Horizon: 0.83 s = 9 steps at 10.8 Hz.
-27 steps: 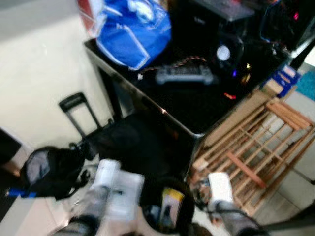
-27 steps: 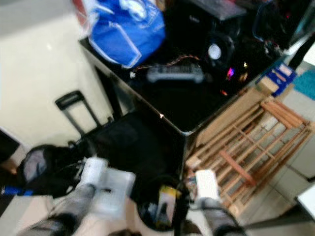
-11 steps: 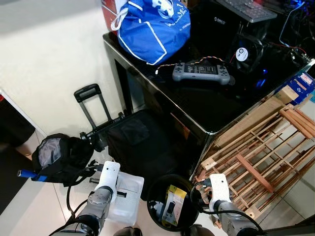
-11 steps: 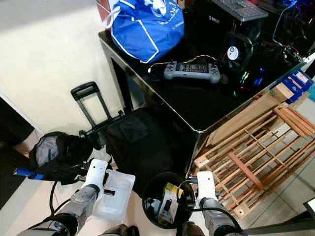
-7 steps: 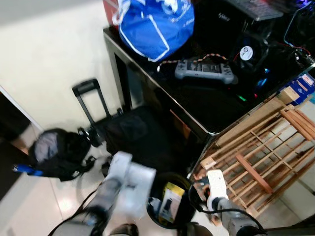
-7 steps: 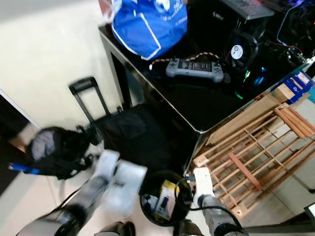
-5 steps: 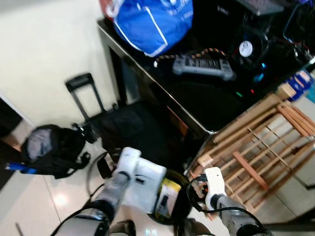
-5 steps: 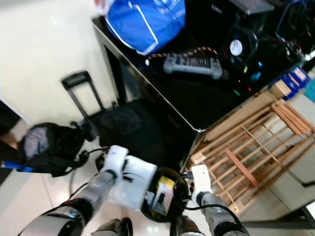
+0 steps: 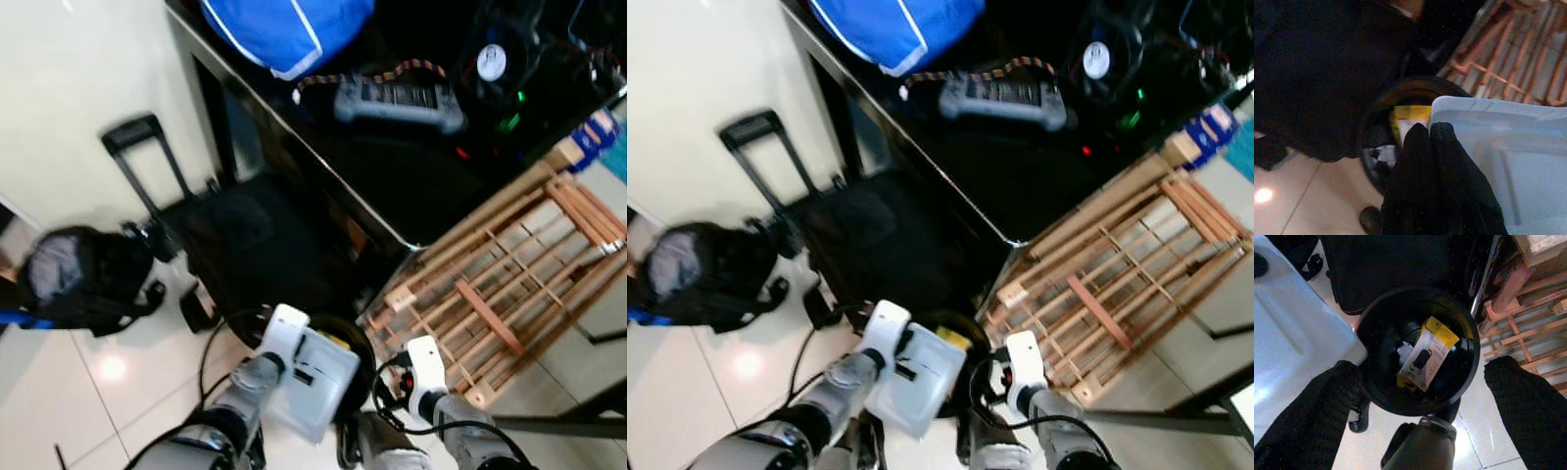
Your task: Picking trash to rubbish bin
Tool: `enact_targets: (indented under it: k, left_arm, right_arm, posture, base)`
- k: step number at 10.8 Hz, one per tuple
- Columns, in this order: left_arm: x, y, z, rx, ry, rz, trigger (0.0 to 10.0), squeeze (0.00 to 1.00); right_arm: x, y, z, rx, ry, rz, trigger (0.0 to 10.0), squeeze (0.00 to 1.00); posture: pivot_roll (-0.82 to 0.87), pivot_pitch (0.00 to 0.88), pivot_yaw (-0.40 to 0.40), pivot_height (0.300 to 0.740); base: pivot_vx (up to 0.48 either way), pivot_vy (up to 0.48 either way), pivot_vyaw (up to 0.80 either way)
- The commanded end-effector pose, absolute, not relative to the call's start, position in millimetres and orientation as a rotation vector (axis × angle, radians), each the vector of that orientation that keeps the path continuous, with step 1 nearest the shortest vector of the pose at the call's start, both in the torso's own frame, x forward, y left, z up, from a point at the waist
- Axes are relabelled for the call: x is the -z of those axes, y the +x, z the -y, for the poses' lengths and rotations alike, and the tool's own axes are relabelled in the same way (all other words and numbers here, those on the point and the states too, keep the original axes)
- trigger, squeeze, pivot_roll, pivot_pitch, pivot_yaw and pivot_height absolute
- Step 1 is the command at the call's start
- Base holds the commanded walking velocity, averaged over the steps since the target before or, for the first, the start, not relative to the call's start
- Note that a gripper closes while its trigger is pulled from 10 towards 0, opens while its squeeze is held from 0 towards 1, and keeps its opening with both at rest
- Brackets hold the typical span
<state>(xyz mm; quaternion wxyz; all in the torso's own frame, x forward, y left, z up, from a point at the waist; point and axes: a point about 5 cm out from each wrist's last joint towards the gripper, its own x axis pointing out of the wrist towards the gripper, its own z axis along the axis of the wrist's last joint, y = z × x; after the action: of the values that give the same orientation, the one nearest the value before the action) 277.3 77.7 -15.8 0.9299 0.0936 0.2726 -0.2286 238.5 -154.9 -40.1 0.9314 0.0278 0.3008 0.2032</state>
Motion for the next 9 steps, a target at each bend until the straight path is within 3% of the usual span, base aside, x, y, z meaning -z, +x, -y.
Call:
enact_targets:
  k: [1, 5, 9]
  left_arm:
    - [22, 269, -73, 0.509, 0.200, -0.583, 10.0, 0.00]
    - [25, 265, -73, 0.556, 0.281, -0.582, 10.0, 0.00]
    - [28, 268, -95, 0.453, 0.410, -0.584, 10.0, 0.00]
  right_arm:
    - [47, 228, 159, -0.424, 0.063, -0.650, 10.0, 0.00]
    - [44, 226, 161, -0.449, 0.072, -0.635, 10.0, 0.00]
    - [44, 225, 164, -0.452, 0.069, -0.639, 10.0, 0.00]
  posture:
    - [-0.18, 0.356, -0.047, 0.740]
    - [-0.19, 0.363, -0.048, 0.740]
    - [-0.17, 0.359, -0.051, 0.740]
  base:
    - [0.000, 0.000, 0.00]
    - [0.000, 0.000, 0.00]
    - [0.000, 0.000, 0.00]
